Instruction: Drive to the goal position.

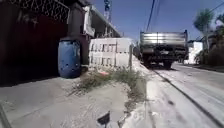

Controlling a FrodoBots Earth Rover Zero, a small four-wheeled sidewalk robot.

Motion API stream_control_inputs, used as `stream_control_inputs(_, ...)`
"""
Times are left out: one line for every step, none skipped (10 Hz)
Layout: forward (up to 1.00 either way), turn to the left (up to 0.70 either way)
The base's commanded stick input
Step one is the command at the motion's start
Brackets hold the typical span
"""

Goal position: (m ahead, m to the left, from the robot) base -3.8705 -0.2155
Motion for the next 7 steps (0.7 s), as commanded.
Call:
stream_control_inputs(0.0, 0.0)
stream_control_inputs(0.0, 0.0)
stream_control_inputs(0.0, 0.0)
stream_control_inputs(0.0, 0.0)
stream_control_inputs(0.0, -0.7)
stream_control_inputs(0.0, -0.7)
stream_control_inputs(0.0, -0.7)
